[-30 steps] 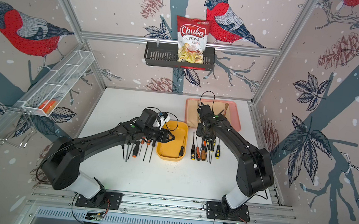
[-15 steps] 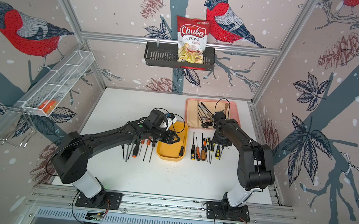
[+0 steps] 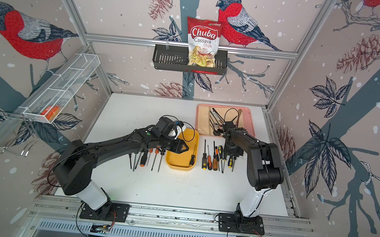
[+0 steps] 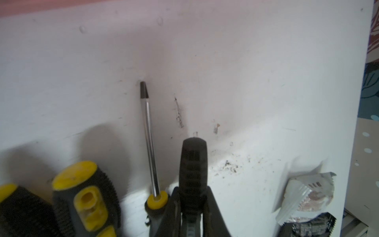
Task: Take out the screwdriver from the storage box
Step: Place the screwdriver at the center of the board.
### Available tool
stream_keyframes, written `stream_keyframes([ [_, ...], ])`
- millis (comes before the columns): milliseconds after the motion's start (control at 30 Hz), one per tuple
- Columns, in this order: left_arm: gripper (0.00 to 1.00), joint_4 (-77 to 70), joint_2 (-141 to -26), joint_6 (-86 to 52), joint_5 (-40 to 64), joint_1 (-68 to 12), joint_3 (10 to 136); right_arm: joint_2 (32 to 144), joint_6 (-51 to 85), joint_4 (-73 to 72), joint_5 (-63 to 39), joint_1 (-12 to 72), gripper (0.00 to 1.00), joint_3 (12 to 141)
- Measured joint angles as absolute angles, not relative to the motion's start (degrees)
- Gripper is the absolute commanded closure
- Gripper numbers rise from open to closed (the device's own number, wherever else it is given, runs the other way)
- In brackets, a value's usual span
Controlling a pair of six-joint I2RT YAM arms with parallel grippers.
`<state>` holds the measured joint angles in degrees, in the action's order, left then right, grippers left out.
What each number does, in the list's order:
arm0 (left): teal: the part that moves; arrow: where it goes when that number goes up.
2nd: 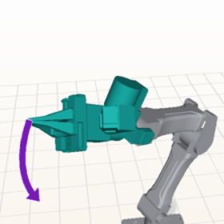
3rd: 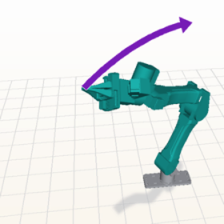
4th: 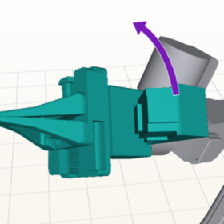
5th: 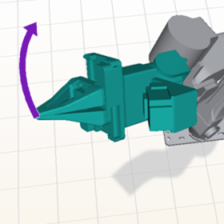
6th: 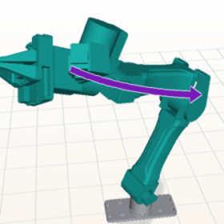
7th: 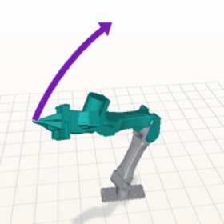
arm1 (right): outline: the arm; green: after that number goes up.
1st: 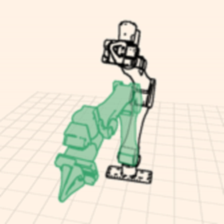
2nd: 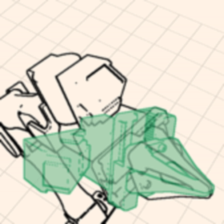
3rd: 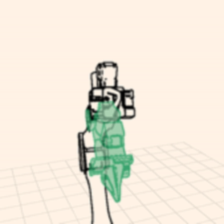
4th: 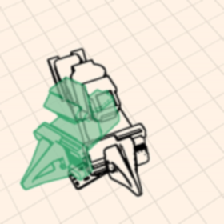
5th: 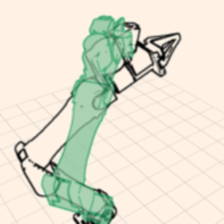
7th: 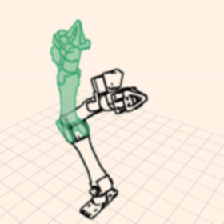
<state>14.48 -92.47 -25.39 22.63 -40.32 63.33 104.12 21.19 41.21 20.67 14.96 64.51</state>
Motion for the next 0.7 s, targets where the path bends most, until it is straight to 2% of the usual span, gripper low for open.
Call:
stream_keyframes([
  [200, 0.53, 14.5, -92.5, -25.4, 22.2, -40.3, 63.2, 104.7, 21.1, 40.4, 20.6, 15.0, 0.91, 64.4],
  [433, 0.53, 14.5, -92.5, -25.5, 22.2, -40.3, 62.8, 105.2, 21.0, 39.7, 21.3, 14.9, 0.79, 63.8],
  [700, 0.53, 14.6, -92.5, -25.5, 22.2, -40.3, 62.5, 104.5, 21.0, 39.6, 21.1, 15.0, 0.74, 63.7],
])
